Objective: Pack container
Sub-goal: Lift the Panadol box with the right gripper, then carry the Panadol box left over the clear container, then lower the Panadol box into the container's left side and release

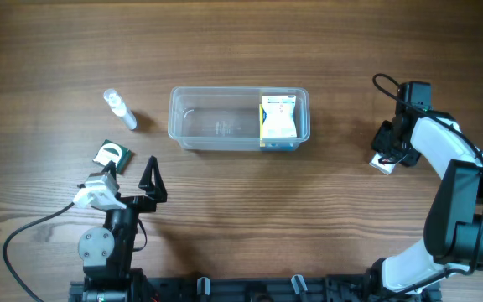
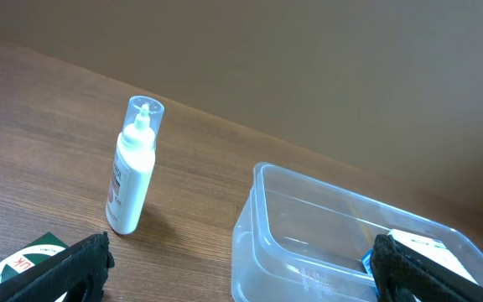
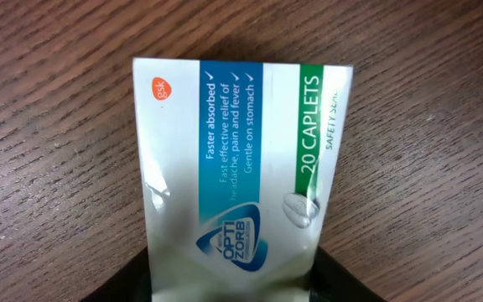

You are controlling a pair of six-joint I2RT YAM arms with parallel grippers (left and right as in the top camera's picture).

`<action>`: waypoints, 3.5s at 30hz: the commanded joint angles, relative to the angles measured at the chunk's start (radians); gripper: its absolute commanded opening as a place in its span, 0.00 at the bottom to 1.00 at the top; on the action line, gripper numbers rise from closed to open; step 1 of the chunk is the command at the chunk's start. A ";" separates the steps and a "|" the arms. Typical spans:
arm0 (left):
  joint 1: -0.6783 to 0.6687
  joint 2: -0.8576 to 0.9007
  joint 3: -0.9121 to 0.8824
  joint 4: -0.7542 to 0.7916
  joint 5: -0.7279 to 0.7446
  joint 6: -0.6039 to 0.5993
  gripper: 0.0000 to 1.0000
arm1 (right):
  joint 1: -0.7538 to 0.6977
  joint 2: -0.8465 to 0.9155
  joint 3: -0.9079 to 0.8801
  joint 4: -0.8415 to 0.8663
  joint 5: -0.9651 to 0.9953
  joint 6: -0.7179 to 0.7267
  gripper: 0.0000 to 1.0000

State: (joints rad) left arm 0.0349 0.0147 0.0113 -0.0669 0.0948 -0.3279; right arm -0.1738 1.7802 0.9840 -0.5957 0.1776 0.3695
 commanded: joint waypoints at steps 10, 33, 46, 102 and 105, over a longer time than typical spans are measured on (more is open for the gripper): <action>0.007 0.000 -0.006 -0.004 -0.013 0.008 1.00 | -0.003 0.015 0.049 -0.043 0.008 -0.029 0.43; 0.007 0.000 -0.006 -0.004 -0.013 0.008 1.00 | 0.215 -0.192 0.422 -0.218 -0.205 -0.066 0.43; 0.007 0.000 -0.006 -0.004 -0.013 0.008 1.00 | 0.593 -0.213 0.465 -0.133 -0.064 0.300 0.44; 0.007 0.000 -0.006 -0.004 -0.013 0.008 1.00 | 0.927 0.145 0.465 0.122 0.032 1.239 0.40; 0.007 0.000 -0.006 -0.004 -0.013 0.008 1.00 | 0.926 0.145 0.465 0.122 0.051 1.239 0.40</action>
State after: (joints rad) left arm 0.0349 0.0147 0.0116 -0.0669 0.0948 -0.3279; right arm 0.7456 1.9030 1.4338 -0.4709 0.1787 1.5967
